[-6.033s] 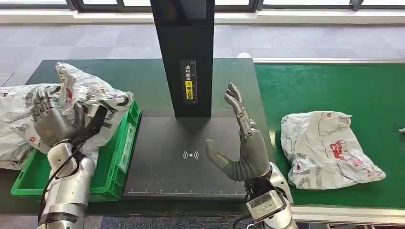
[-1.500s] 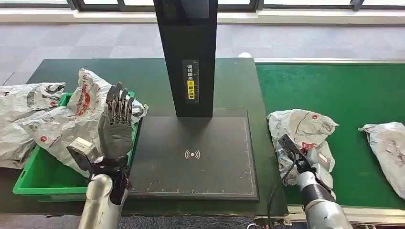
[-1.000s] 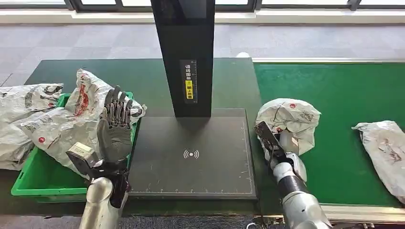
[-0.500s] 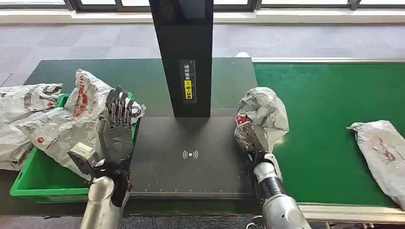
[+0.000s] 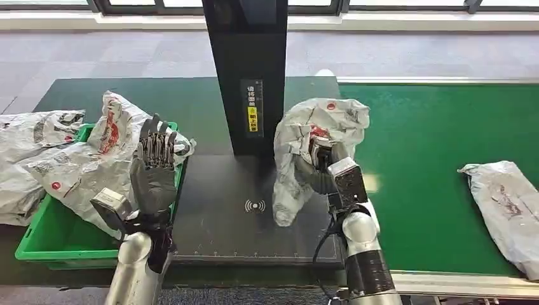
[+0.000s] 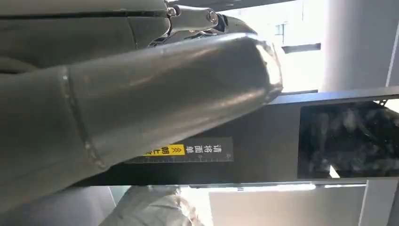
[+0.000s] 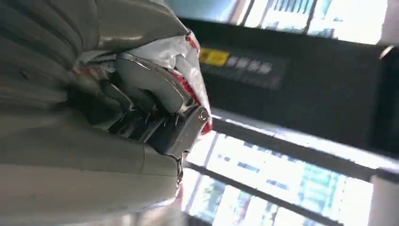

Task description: Moved the parcel from conveyor to table for the left to box.

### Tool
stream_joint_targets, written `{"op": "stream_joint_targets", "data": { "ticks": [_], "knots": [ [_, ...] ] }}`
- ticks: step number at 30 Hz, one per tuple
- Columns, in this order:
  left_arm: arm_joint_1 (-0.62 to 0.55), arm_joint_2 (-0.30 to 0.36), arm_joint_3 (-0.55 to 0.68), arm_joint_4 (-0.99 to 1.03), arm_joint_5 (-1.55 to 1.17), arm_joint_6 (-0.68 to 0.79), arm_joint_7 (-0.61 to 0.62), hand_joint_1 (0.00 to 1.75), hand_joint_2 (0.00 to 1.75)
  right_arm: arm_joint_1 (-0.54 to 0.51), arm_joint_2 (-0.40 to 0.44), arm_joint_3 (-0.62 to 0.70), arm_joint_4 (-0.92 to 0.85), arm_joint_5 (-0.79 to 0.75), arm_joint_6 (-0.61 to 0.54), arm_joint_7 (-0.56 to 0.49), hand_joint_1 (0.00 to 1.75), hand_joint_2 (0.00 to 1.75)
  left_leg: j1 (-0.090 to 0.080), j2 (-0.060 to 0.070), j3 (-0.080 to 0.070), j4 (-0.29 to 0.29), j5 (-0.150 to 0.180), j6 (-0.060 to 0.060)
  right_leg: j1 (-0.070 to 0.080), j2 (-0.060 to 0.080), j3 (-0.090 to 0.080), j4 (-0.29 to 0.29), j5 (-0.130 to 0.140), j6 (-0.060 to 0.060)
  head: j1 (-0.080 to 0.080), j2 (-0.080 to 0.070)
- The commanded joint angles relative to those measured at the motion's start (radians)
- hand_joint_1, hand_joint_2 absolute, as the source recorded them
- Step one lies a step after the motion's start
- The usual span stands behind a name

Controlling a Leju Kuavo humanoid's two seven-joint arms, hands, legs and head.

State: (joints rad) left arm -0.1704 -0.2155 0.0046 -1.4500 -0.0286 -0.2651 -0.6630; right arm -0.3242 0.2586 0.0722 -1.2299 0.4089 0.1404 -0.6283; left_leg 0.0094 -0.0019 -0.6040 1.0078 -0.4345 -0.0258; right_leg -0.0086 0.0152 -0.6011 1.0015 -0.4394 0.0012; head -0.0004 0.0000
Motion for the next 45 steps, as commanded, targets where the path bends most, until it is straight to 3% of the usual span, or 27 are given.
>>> {"op": "stream_joint_targets", "data": {
  "ticks": [1, 6, 9, 12, 18, 20, 31, 32, 33, 42, 45],
  "knots": [
    [-0.023, 0.027, 0.021, 0.048, -0.008, -0.005, 0.001, 0.00, 0.00, 0.012, -0.040, 0.151, -0.084, -0.031, 0.019, -0.004, 1.75, 1.75, 0.000, 0.001, 0.003, -0.002, 0.000, 0.001, 0.000, -0.001, 0.002, -0.001, 0.000, 0.000, 0.000, 0.000],
    [-0.033, 0.025, 0.019, 0.059, -0.010, -0.006, 0.000, 0.00, 0.00, 0.013, -0.028, 0.225, -0.101, -0.070, 0.100, 0.002, 1.75, 1.75, 0.000, 0.000, 0.003, -0.001, -0.001, 0.001, 0.000, -0.001, 0.003, -0.001, -0.001, 0.000, 0.000, 0.000],
    [-0.060, 0.019, 0.008, 0.078, -0.012, -0.008, 0.003, 0.00, 0.00, -0.029, -0.007, 0.264, 0.014, -0.093, 0.099, 0.006, 1.75, 1.75, 0.000, 0.001, 0.004, -0.002, -0.001, 0.001, 0.000, 0.000, 0.003, -0.002, 0.000, 0.000, 0.000, 0.000],
    [-0.089, 0.014, -0.009, 0.103, -0.016, -0.010, 0.010, 0.00, 0.00, -0.102, 0.005, 0.261, 0.204, -0.155, 0.135, -0.040, 1.75, 1.75, 0.000, 0.001, 0.002, -0.001, 0.000, 0.000, 0.001, 0.000, 0.002, -0.001, 0.000, 0.000, 0.000, 0.000],
    [-0.110, 0.003, -0.018, 0.121, -0.021, 0.011, 0.020, 0.00, 0.00, -0.256, 0.002, 0.152, 0.799, -0.122, -0.049, -0.054, 1.75, 1.75, 0.001, 0.001, 0.005, -0.003, 0.001, 0.001, 0.001, 0.000, 0.005, -0.003, 0.001, 0.000, 0.000, 0.000],
    [-0.128, 0.002, -0.020, 0.149, -0.015, 0.018, 0.018, 0.00, 0.00, -0.259, -0.004, 0.137, 0.883, -0.125, -0.034, -0.065, 1.75, 1.75, 0.000, -0.002, 0.005, -0.003, 0.002, 0.000, 0.001, -0.002, 0.006, -0.003, 0.001, 0.000, 0.000, 0.000],
    [-0.137, -0.002, -0.025, 0.161, -0.007, 0.032, 0.011, 0.00, 0.00, -0.262, 0.013, 0.173, 0.903, -0.053, -0.068, -0.001, 1.75, 1.75, 0.000, -0.003, 0.001, 0.000, 0.001, 0.000, 0.001, -0.003, 0.002, -0.001, 0.000, 0.000, 0.000, 0.000],
    [-0.133, -0.003, -0.024, 0.155, -0.009, 0.041, 0.010, 0.00, 0.00, -0.264, 0.011, 0.175, 0.902, -0.043, -0.078, 0.013, 0.54, 1.75, 0.000, -0.004, 0.001, -0.001, 0.002, 0.000, 0.000, -0.004, 0.002, -0.001, 0.000, 0.000, 0.000, 0.000],
    [-0.129, -0.006, -0.025, 0.146, -0.016, 0.057, 0.008, 0.00, 0.00, -0.271, 0.007, 0.183, 0.906, -0.026, -0.093, 0.037, 0.00, 1.75, 0.000, -0.003, 0.001, 0.000, 0.002, 0.000, 0.001, -0.003, 0.001, 0.000, 0.000, 0.000, 0.000, 0.000],
    [-0.095, -0.006, -0.021, 0.107, -0.028, 0.094, 0.012, 0.00, 0.00, -0.309, -0.022, 0.163, 0.872, -0.022, -0.060, 0.063, 0.00, 1.75, -0.001, -0.004, 0.000, 0.000, 0.002, 0.000, 0.000, -0.003, 0.001, 0.000, 0.000, 0.000, 0.000, 0.000],
    [-0.085, -0.015, -0.004, 0.114, -0.019, 0.162, 0.060, 0.00, 0.00, -0.297, -0.042, 0.162, 0.794, 0.010, -0.093, 0.019, 0.00, 1.75, -0.001, -0.004, 0.001, -0.001, 0.002, 0.001, 0.000, -0.004, 0.002, -0.001, 0.000, 0.000, 0.000, 0.000]
  ]
}}
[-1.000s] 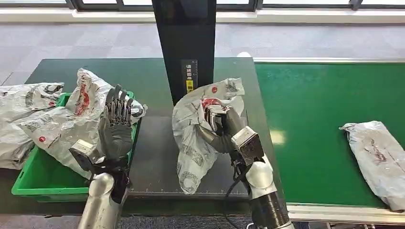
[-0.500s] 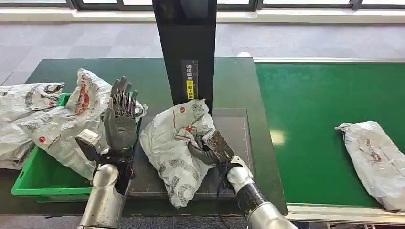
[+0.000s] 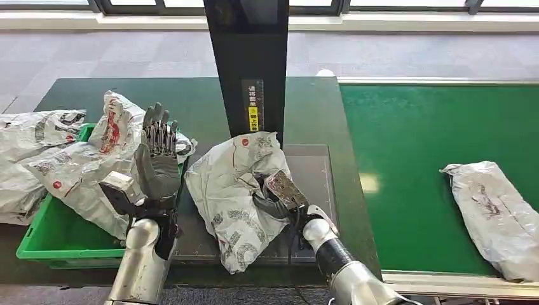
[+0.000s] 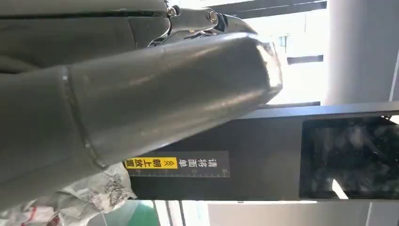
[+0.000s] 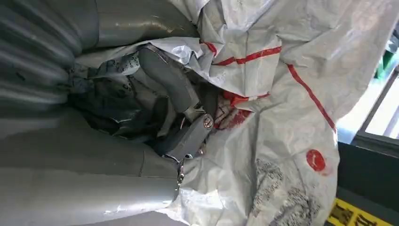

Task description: Moved the parcel from conveyor to table for the left to box.

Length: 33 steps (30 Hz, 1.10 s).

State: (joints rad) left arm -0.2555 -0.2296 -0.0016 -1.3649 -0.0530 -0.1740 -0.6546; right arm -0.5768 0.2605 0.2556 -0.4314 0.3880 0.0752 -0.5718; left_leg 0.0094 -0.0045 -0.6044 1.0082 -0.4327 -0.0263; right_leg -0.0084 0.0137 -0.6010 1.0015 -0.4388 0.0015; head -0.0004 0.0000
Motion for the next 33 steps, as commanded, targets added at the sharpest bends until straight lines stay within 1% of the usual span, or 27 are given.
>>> {"op": "stream_joint_targets", "data": {
  "ticks": [1, 2, 3, 5, 7, 9, 11, 12, 16, 20, 25, 26, 28, 29, 31, 33],
  "knots": [
    [0.007, 0.005, -0.006, 0.025, 0.006, 0.070, 0.053, 0.00, 0.00, -0.042, -0.052, -0.025, -0.033, 0.034, -0.033, -0.040, 0.00, 1.75, 0.000, -0.001, 0.003, -0.002, 0.000, 0.001, 0.000, -0.003, 0.003, -0.002, -0.001, 0.000, 0.000, 0.000],
    [0.018, 0.014, -0.016, 0.014, 0.016, 0.066, 0.058, 0.00, 0.00, -0.017, -0.064, -0.020, -0.111, 0.056, -0.044, -0.039, 0.00, 1.75, -0.001, -0.001, 0.001, -0.001, 0.000, 0.001, -0.001, -0.002, 0.002, -0.001, -0.001, 0.000, 0.000, 0.000],
    [0.026, 0.021, -0.020, 0.004, 0.028, 0.055, 0.061, 0.00, 0.00, 0.006, -0.072, -0.021, -0.186, 0.077, -0.050, -0.016, 0.00, 0.00, 0.000, -0.001, 0.002, -0.002, 0.000, 0.001, 0.000, -0.003, 0.003, -0.002, -0.001, 0.000, 0.000, 0.000],
    [0.048, 0.030, -0.023, -0.026, 0.051, 0.015, 0.058, 0.00, 0.00, 0.071, -0.084, -0.041, -0.388, 0.106, -0.041, 0.022, 0.00, 0.00, -0.001, -0.002, 0.001, -0.001, 0.000, 0.001, 0.000, -0.003, 0.002, -0.001, -0.001, 0.000, 0.000, 0.000],
    [0.063, 0.031, -0.019, -0.049, 0.049, -0.008, 0.037, 0.00, 0.00, 0.125, -0.081, -0.065, -0.551, 0.124, -0.024, 0.048, 0.00, 0.00, 0.000, -0.001, 0.001, -0.001, 0.000, 0.001, 0.000, -0.003, 0.001, -0.001, -0.001, 0.000, 0.000, 0.000],
    [0.078, 0.021, -0.010, -0.075, 0.020, 0.019, 0.018, 0.00, 0.00, 0.161, -0.077, -0.084, -0.669, 0.140, -0.022, 0.079, 0.00, 0.00, 0.000, -0.001, -0.001, 0.000, 0.000, 0.001, 0.000, -0.002, 0.000, 0.000, -0.001, 0.000, 0.000, 0.000],
    [0.086, 0.016, -0.011, -0.086, 0.008, 0.024, 0.013, 0.00, 0.00, 0.176, -0.076, -0.096, -0.713, 0.146, -0.014, 0.091, 0.00, 0.00, -0.001, -0.002, 0.001, -0.001, -0.001, 0.001, 0.000, -0.003, 0.002, 0.000, -0.002, 0.000, 0.000, 0.000],
    [0.086, 0.016, -0.014, -0.085, -0.010, 0.023, 0.016, 0.00, 0.00, 0.187, -0.077, -0.109, -0.735, 0.145, -0.009, 0.091, 0.00, 0.00, -0.001, -0.001, -0.001, 0.000, 0.000, 0.001, 0.000, -0.002, -0.001, 0.000, -0.001, 0.000, 0.000, 0.000],
    [0.082, 0.014, -0.011, -0.077, -0.012, 0.022, 0.016, 0.00, 0.00, 0.189, -0.079, -0.114, -0.729, 0.144, -0.004, 0.088, 0.00, 0.00, 0.000, -0.003, 0.001, -0.001, -0.001, 0.001, 0.000, -0.005, 0.002, -0.002, -0.002, 0.000, 0.000, 0.000],
    [0.072, 0.033, -0.019, -0.057, -0.047, 0.008, 0.022, 0.00, 0.00, 0.178, -0.084, -0.117, -0.690, 0.140, -0.001, 0.078, 0.00, 0.00, 0.000, -0.002, 0.001, -0.001, 0.000, 0.001, 0.000, -0.003, 0.002, -0.002, -0.001, 0.000, 0.000, 0.000],
    [0.076, 0.057, -0.025, -0.020, -0.073, -0.018, -0.005, 0.00, 0.00, 0.164, -0.083, -0.112, -0.656, 0.133, -0.001, 0.063, 0.00, 0.00, -0.001, -0.001, 0.003, -0.003, 0.000, 0.001, 0.000, -0.003, 0.003, -0.002, -0.001, 0.000, 0.000, 0.000],
    [0.076, 0.059, -0.027, -0.015, -0.076, -0.020, -0.008, 0.00, 0.00, 0.160, -0.082, -0.113, -0.653, 0.133, -0.001, 0.063, 0.00, 0.00, 0.000, -0.001, 0.001, -0.002, 0.000, 0.000, 0.000, -0.002, 0.001, -0.002, -0.001, 0.000, 0.000, 0.000],
    [0.078, 0.060, -0.036, -0.013, -0.097, -0.018, -0.031, 0.00, 0.00, 0.141, -0.077, -0.114, -0.628, 0.128, 0.019, 0.070, 0.00, 0.00, 0.000, -0.001, 0.004, -0.003, -0.001, 0.001, 0.000, -0.002, 0.004, -0.003, -0.001, 0.000, 0.000, 0.000],
    [0.078, 0.061, -0.042, -0.016, -0.109, -0.017, -0.031, 0.00, 0.00, 0.128, -0.073, -0.119, -0.610, 0.122, 0.028, 0.071, 0.00, 0.00, -0.001, 0.000, 0.002, -0.002, -0.001, 0.000, -0.001, -0.001, 0.001, -0.001, -0.001, 0.000, 0.000, 0.000],
    [0.075, 0.053, -0.049, -0.026, -0.144, -0.019, -0.021, 0.00, 0.00, 0.104, -0.066, -0.126, -0.559, 0.109, 0.053, 0.077, 0.00, 0.00, -0.001, 0.000, 0.001, -0.001, -0.001, 0.001, 0.000, -0.001, 0.001, -0.001, -0.001, 0.000, 0.000, 0.000],
    [0.066, 0.045, -0.052, -0.026, -0.152, -0.029, -0.016, 0.00, 0.00, 0.091, -0.062, -0.118, -0.508, 0.122, 0.049, 0.084, 0.00, 0.00, -0.001, 0.000, 0.001, -0.001, -0.001, 0.001, 0.000, -0.001, 0.001, -0.001, -0.001, 0.000, 0.000, 0.000]
  ]
}}
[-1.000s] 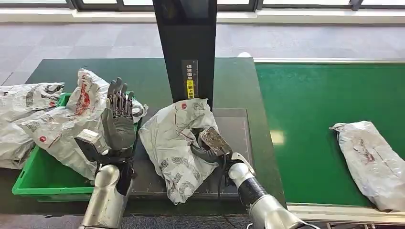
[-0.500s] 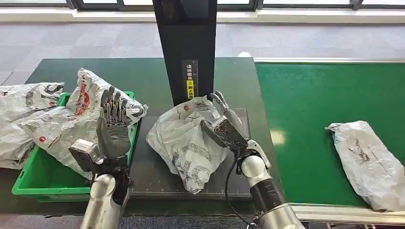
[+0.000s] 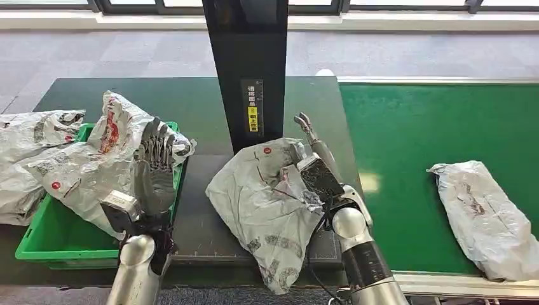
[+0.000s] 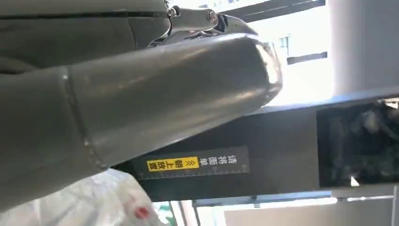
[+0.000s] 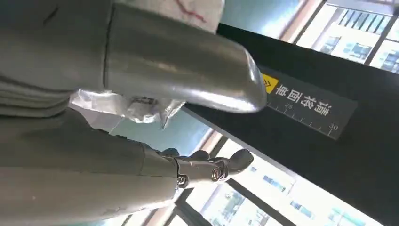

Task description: Moved the parcel from conveyor to table for the left to box.

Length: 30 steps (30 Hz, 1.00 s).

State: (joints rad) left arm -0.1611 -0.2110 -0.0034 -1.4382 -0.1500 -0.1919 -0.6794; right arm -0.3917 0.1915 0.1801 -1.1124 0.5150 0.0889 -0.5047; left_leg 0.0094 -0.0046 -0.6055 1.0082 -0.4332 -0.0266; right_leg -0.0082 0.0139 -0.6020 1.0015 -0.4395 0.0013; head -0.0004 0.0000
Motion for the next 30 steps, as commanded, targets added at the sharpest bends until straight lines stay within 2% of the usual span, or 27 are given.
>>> {"op": "stream_joint_targets", "data": {
  "ticks": [1, 10, 11, 13, 14, 18, 19, 20, 21, 23, 26, 30],
  "knots": [
    [-0.030, 0.025, -0.050, 0.047, -0.056, -0.012, 0.010, 0.00, 0.00, -0.093, 0.009, -0.041, 0.176, -0.003, 0.032, 0.014, 0.00, 0.00, 0.000, 0.000, 0.003, -0.001, 0.000, 0.001, 0.000, -0.001, 0.004, -0.002, 0.000, 0.000, 0.000, 0.000],
    [-0.033, 0.023, -0.049, 0.047, -0.057, -0.013, 0.013, 0.00, 0.00, -0.096, 0.011, -0.040, 0.190, 0.001, 0.023, 0.007, 0.00, 0.00, 0.000, 0.000, 0.002, -0.001, 0.000, 0.001, 0.000, -0.001, 0.002, -0.001, 0.000, 0.000, 0.000, 0.000],
    [-0.034, 0.028, -0.053, 0.048, -0.068, -0.022, 0.011, 0.00, 1.75, -0.092, 0.012, -0.044, 0.181, -0.003, 0.021, 0.001, 0.00, 0.00, 0.000, 0.000, 0.001, -0.001, 0.000, 0.001, 0.000, -0.001, 0.001, -0.001, 0.000, 0.000, 0.000, 0.000],
    [-0.037, 0.037, -0.070, 0.048, -0.091, -0.043, 0.014, 0.00, 1.75, -0.083, 0.015, -0.046, 0.158, -0.015, 0.017, -0.033, 0.00, 0.00, 0.000, 0.000, 0.003, -0.002, 0.000, 0.001, 0.000, -0.002, 0.004, -0.002, 0.000, 0.000, 0.000, 0.000],
    [-0.044, 0.061, -0.122, 0.061, -0.180, -0.064, 0.045, 0.00, 1.75, -0.056, 0.015, -0.054, 0.083, -0.051, 0.036, -0.079, 0.00, 0.00, 0.000, -0.001, 0.002, -0.001, 0.000, 0.001, 0.000, -0.002, 0.002, -0.001, -0.001, 0.000, 0.000, 0.000],
    [-0.048, 0.083, -0.229, 0.154, -0.433, -0.009, 0.072, 0.00, 1.75, 0.008, -0.011, -0.078, -0.110, -0.107, 0.083, -0.088, 0.00, 0.00, -0.001, -0.005, 0.002, -0.002, 0.001, 0.001, 0.000, -0.007, 0.004, -0.001, -0.002, 0.000, 0.000, 0.000],
    [-0.042, 0.088, -0.258, 0.189, -0.506, 0.043, 0.087, 0.00, 0.00, 0.019, -0.023, -0.091, -0.153, -0.129, 0.097, -0.099, 0.00, 0.00, -0.001, -0.006, 0.002, -0.002, 0.001, 0.001, -0.001, -0.007, 0.003, -0.001, -0.002, 0.000, 0.000, 0.000],
    [-0.039, 0.085, -0.262, 0.207, -0.514, 0.057, 0.082, 0.00, 0.00, 0.023, -0.027, -0.096, -0.168, -0.136, 0.105, -0.098, 0.00, 0.00, -0.001, -0.005, 0.001, -0.002, 0.001, 0.001, -0.001, -0.006, 0.002, -0.001, -0.001, 0.001, 0.000, 0.000],
    [-0.040, 0.095, -0.297, 0.240, -0.622, 0.119, 0.126, 0.00, 1.75, 0.033, -0.032, -0.108, -0.205, -0.155, 0.114, -0.120, 0.00, 1.75, -0.002, -0.006, 0.002, -0.003, 0.001, 0.001, -0.002, -0.008, 0.004, -0.002, -0.002, 0.001, 0.000, 0.000],
    [-0.060, 0.097, -0.341, 0.317, -0.757, 0.160, 0.212, 0.00, 1.75, 0.060, -0.031, -0.124, -0.288, -0.175, 0.123, -0.149, 0.00, 1.75, -0.002, -0.006, 0.004, -0.003, 0.001, 0.002, -0.002, -0.008, 0.005, -0.003, -0.002, 0.001, 0.000, 0.000],
    [-0.097, 0.086, -0.376, 0.457, -0.866, 0.190, 0.268, 0.00, 1.75, 0.093, -0.027, -0.127, -0.394, -0.191, 0.138, -0.168, 0.00, 1.75, -0.002, -0.006, 0.002, -0.002, 0.000, 0.002, -0.002, -0.008, 0.003, -0.002, -0.002, 0.001, 0.000, 0.000],
    [-0.136, 0.079, -0.384, 0.575, -0.880, 0.203, 0.256, 0.00, 1.75, 0.107, -0.020, -0.128, -0.485, -0.197, 0.143, -0.170, 0.00, 1.75, -0.002, -0.005, 0.002, -0.002, 0.000, 0.002, -0.002, -0.006, 0.003, -0.002, -0.001, 0.001, 0.000, 0.000]
  ]
}}
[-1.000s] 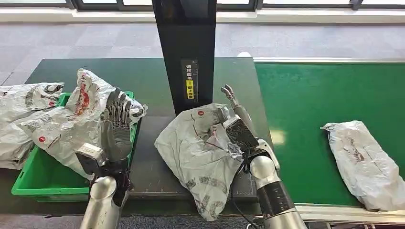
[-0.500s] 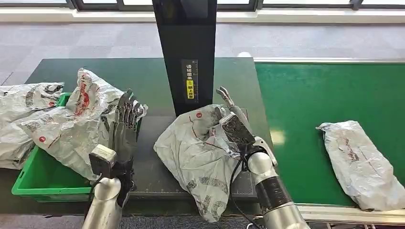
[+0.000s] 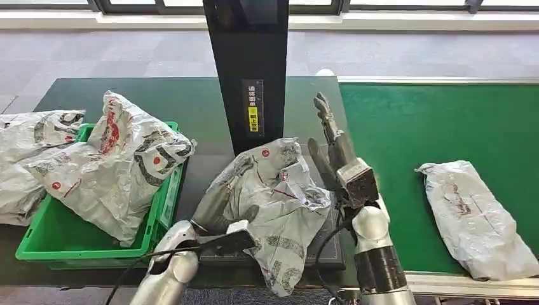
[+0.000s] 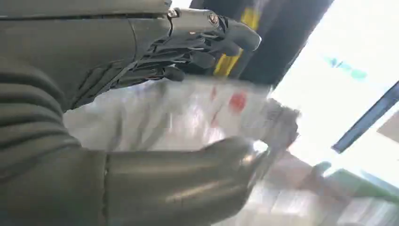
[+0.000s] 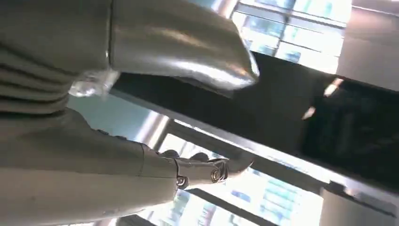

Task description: Moved the parcel from conveyor to table for the left to box.

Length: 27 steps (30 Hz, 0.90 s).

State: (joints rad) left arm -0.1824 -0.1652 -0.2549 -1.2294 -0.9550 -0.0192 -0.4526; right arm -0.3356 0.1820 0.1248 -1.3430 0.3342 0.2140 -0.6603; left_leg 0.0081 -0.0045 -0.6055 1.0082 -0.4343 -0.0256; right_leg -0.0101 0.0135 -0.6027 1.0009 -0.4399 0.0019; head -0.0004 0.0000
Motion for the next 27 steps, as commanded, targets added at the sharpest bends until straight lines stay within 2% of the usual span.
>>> {"op": "stream_joint_targets", "data": {
  "ticks": [1, 7, 8, 10, 11, 12, 18, 22, 27],
  "knots": [
    [-0.128, 0.031, -0.133, 0.398, -0.071, 0.038, 0.018, 0.00, 1.75, 0.053, -0.008, -0.077, -0.270, -0.021, 0.018, -0.011, 0.00, 1.75, -0.002, -0.006, 0.003, -0.002, 0.001, 0.001, -0.001, -0.007, 0.004, -0.001, -0.002, 0.000, 0.000, 0.000],
    [-0.148, 0.031, -0.149, 0.456, -0.084, 0.022, 0.031, 0.00, 1.75, 0.071, -0.004, -0.093, -0.279, -0.034, 0.016, -0.014, 0.00, 1.75, 0.000, -0.003, 0.003, -0.002, 0.000, 0.001, 0.000, -0.004, 0.004, -0.001, -0.001, 0.000, 0.000, 0.000],
    [-0.165, 0.028, -0.176, 0.527, -0.103, -0.012, 0.051, 0.00, 1.75, 0.077, -0.009, -0.095, -0.275, -0.041, 0.021, -0.021, 0.00, 1.75, 0.000, -0.003, 0.003, -0.002, 0.000, 0.001, 0.001, -0.004, 0.005, -0.002, -0.001, 0.000, 0.000, 0.000],
    [-0.184, 0.020, -0.199, 0.618, -0.115, 0.010, 0.048, 0.00, 1.75, 0.075, -0.009, -0.096, -0.269, -0.033, 0.019, -0.032, 0.00, 1.75, 0.000, -0.003, 0.005, -0.003, 0.001, 0.001, 0.001, -0.005, 0.006, -0.004, 0.000, 0.000, 0.000, 0.000],
    [-0.189, 0.017, -0.204, 0.650, -0.115, 0.032, 0.046, 1.54, 1.75, 0.073, -0.008, -0.095, -0.267, -0.031, 0.019, -0.033, 0.00, 1.75, -0.001, -0.003, 0.004, -0.002, 0.001, 0.001, 0.000, -0.004, 0.005, -0.002, -0.001, 0.000, 0.000, 0.000],
    [-0.188, 0.017, -0.203, 0.658, -0.122, 0.095, 0.032, 1.75, 1.75, 0.073, -0.007, -0.096, -0.271, -0.020, 0.005, -0.032, 0.00, 1.75, -0.001, -0.003, 0.005, -0.003, 0.001, 0.001, 0.000, -0.005, 0.007, -0.003, -0.001, 0.000, 0.000, 0.000],
    [-0.198, 0.020, -0.202, 0.661, -0.122, 0.093, 0.031, 1.75, 1.75, 0.072, -0.008, -0.096, -0.279, -0.020, 0.005, -0.031, 0.00, 1.75, 0.000, -0.001, 0.005, -0.002, 0.000, 0.001, 0.000, -0.004, 0.007, -0.002, 0.000, 0.000, 0.000, 0.000],
    [-0.177, 0.014, -0.142, 0.511, -0.123, 0.282, 0.031, 1.75, 1.75, 0.100, -0.011, -0.105, -0.305, -0.015, -0.016, -0.023, 0.00, 1.75, 0.000, -0.001, 0.007, -0.002, 0.000, 0.002, 0.000, -0.005, 0.010, -0.002, -0.001, 0.001, 0.000, 0.000],
    [-0.134, 0.007, -0.096, 0.300, -0.106, 0.314, -0.008, 1.75, 1.75, 0.126, -0.007, -0.104, -0.343, -0.004, -0.031, -0.019, 0.00, 1.75, 0.000, -0.002, 0.008, -0.002, 0.000, 0.002, 0.000, -0.007, 0.010, -0.002, -0.001, 0.001, 0.000, 0.000]
  ]
}}
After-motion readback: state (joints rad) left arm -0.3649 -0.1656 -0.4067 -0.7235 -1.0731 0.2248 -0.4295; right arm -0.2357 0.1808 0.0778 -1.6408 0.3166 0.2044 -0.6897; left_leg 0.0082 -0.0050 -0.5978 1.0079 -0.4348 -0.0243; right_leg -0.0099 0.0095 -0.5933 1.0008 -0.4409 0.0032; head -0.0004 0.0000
